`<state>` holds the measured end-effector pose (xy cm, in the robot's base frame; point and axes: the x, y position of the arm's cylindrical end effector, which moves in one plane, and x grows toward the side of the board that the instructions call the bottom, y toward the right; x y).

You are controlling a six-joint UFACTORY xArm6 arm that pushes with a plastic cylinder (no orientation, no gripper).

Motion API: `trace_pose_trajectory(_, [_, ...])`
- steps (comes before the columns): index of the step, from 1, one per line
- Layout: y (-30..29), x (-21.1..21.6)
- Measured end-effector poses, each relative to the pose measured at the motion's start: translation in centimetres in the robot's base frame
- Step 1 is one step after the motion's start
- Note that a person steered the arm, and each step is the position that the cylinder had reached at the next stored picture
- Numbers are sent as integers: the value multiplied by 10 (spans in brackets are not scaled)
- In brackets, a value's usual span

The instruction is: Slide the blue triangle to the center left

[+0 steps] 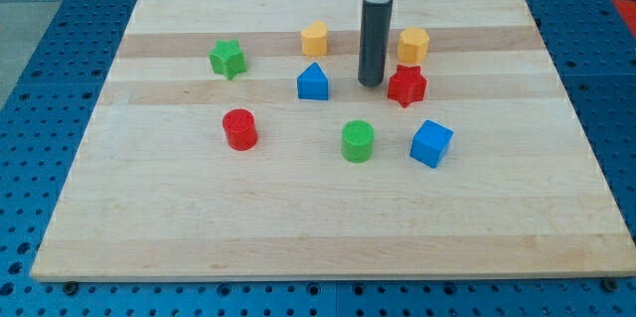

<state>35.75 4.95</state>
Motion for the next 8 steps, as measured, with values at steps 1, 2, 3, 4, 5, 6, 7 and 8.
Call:
trace_pose_trajectory(1, [-5, -13])
trace_pose_trajectory(2, [5, -13])
trace_pose_trajectory(3, [6, -13])
trace_pose_trajectory(4, [-3, -13])
trace_pose_trajectory(5, [-17, -1])
trace_pose_trajectory(6, [-25, 20])
trace_pose_trajectory(7, [-53, 29])
trace_pose_trajectory(8, [-108, 29])
